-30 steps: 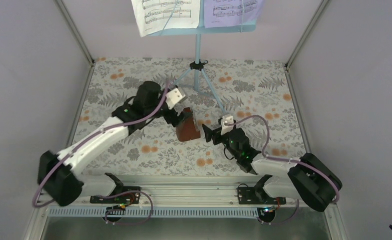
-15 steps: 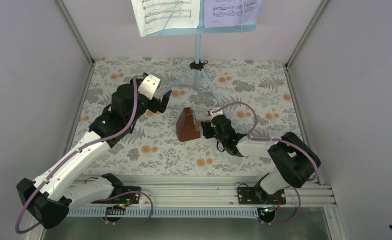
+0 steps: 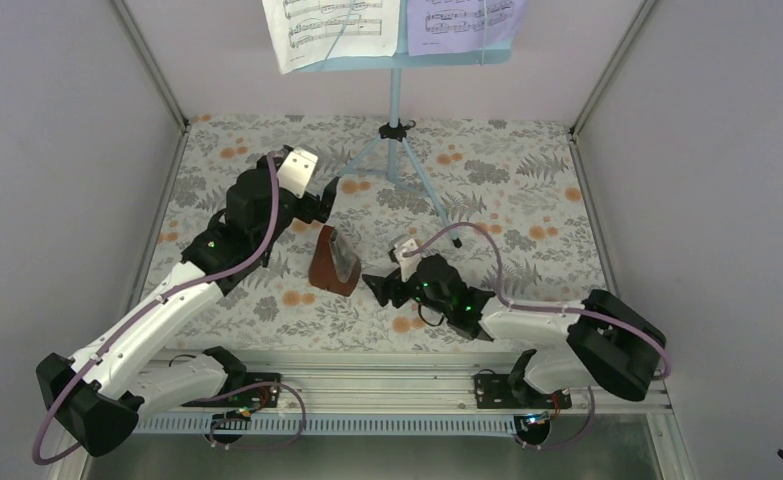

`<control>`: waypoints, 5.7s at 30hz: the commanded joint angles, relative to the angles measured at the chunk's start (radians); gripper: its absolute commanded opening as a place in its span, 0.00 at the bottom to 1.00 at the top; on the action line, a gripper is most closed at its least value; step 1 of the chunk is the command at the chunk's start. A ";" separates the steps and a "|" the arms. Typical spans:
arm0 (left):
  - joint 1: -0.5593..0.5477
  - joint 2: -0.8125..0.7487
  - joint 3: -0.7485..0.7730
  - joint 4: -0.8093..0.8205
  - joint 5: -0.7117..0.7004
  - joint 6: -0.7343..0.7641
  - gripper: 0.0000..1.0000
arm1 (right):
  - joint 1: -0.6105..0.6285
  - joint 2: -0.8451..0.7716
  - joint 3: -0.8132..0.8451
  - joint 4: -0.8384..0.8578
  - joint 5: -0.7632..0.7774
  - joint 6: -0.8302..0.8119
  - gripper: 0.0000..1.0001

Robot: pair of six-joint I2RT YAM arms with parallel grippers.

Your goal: Pack up the instrument practice props

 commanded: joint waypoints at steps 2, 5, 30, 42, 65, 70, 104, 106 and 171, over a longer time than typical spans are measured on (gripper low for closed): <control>0.006 -0.009 -0.016 0.065 -0.042 0.005 1.00 | -0.111 -0.066 -0.059 0.122 -0.215 -0.087 0.96; 0.008 -0.021 -0.035 0.081 -0.056 0.013 1.00 | -0.172 -0.025 -0.016 0.117 -0.374 -0.143 1.00; 0.022 -0.064 -0.112 0.097 -0.172 0.004 1.00 | -0.075 0.370 0.346 -0.026 -0.526 -0.340 0.97; 0.025 -0.058 -0.121 0.102 -0.220 -0.005 1.00 | 0.157 0.388 0.360 -0.055 -0.388 -0.140 0.97; 0.382 -0.041 -0.097 0.110 0.245 -0.158 1.00 | -0.487 -0.235 0.147 -0.272 -0.116 -0.005 1.00; 0.382 -0.030 -0.092 0.092 0.252 -0.136 1.00 | -0.571 -0.073 0.290 -0.225 -0.226 -0.070 0.97; 0.382 -0.037 -0.081 0.063 0.250 -0.123 1.00 | -0.507 0.488 0.980 0.032 -0.371 -0.243 0.04; 0.382 -0.034 -0.081 0.064 0.249 -0.124 1.00 | -0.482 0.436 0.931 0.025 -0.285 -0.216 0.04; 0.484 0.043 0.473 -0.122 0.966 -0.566 0.50 | -0.349 -0.460 0.358 -0.401 -0.685 0.026 0.72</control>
